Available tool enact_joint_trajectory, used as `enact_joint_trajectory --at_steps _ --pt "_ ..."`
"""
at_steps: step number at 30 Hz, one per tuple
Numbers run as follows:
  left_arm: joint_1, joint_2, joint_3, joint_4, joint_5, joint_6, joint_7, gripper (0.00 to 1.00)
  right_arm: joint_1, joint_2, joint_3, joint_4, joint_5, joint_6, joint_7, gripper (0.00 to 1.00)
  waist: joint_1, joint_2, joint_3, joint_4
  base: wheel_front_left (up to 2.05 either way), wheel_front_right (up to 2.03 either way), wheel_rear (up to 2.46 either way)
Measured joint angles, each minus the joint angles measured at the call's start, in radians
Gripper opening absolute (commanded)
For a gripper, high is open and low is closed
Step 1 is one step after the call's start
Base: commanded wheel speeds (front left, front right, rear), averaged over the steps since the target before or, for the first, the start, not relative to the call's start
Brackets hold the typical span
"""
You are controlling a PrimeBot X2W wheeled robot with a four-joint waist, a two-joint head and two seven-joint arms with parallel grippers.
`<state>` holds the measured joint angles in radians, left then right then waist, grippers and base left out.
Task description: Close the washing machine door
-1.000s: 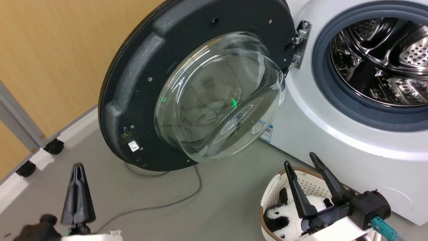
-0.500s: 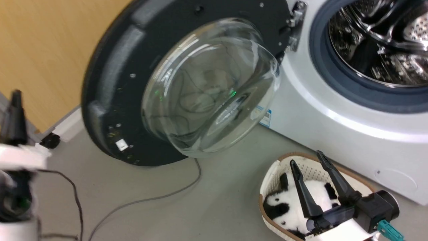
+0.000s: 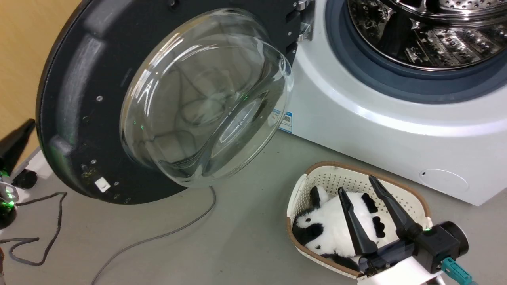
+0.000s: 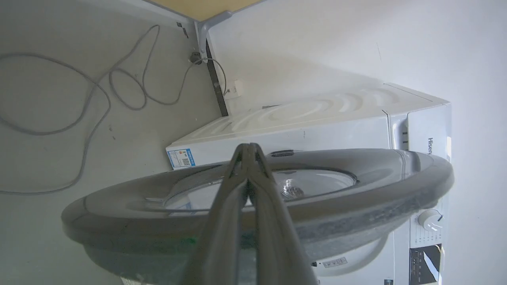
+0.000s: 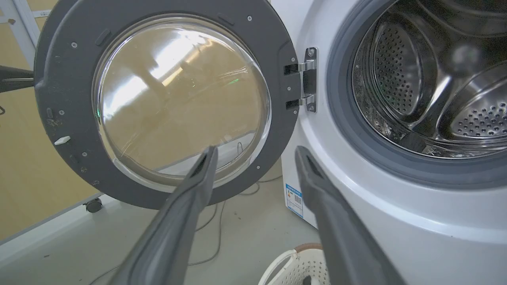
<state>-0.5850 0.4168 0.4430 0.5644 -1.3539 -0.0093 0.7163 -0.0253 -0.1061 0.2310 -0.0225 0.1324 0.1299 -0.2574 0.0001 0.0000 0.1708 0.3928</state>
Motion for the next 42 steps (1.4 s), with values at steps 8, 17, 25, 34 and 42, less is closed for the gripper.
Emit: enact_joint_trajectory --at_steps 8,17,25,34,42 --pt "0.039 -0.002 -0.014 -0.019 -0.072 -0.037 0.17 0.0 -0.003 0.002 0.002 0.007 0.001 0.0 0.0 1.0 0.0 0.0 -0.018 -0.015 0.0 0.0 0.0" --pt "0.161 -0.057 -0.043 -0.188 -0.165 -0.023 0.361 0.0 0.008 0.017 -0.019 0.011 0.01 0.0 0.0 1.0 -0.0001 0.0 -0.076 -0.032 0.0 0.0 0.0" --pt "0.365 -0.179 -0.133 -0.505 -0.19 0.052 0.466 0.0 0.029 0.033 -0.053 0.007 0.01 0.0 0.0 1.0 -0.0001 0.0 -0.109 -0.082 0.0 0.0 0.0" --pt "0.538 -0.302 -0.236 -0.704 -0.178 0.068 0.475 0.0 0.04 0.039 -0.065 0.001 0.008 0.0 0.0 1.0 -0.0001 0.0 -0.114 -0.194 0.0 0.0 0.0" --pt "0.603 -0.353 -0.335 -0.737 -0.197 0.014 0.412 0.0 0.04 0.04 -0.081 -0.014 -0.001 0.0 0.0 1.0 -0.0001 0.0 -0.097 -0.331 0.0 0.0 0.0"
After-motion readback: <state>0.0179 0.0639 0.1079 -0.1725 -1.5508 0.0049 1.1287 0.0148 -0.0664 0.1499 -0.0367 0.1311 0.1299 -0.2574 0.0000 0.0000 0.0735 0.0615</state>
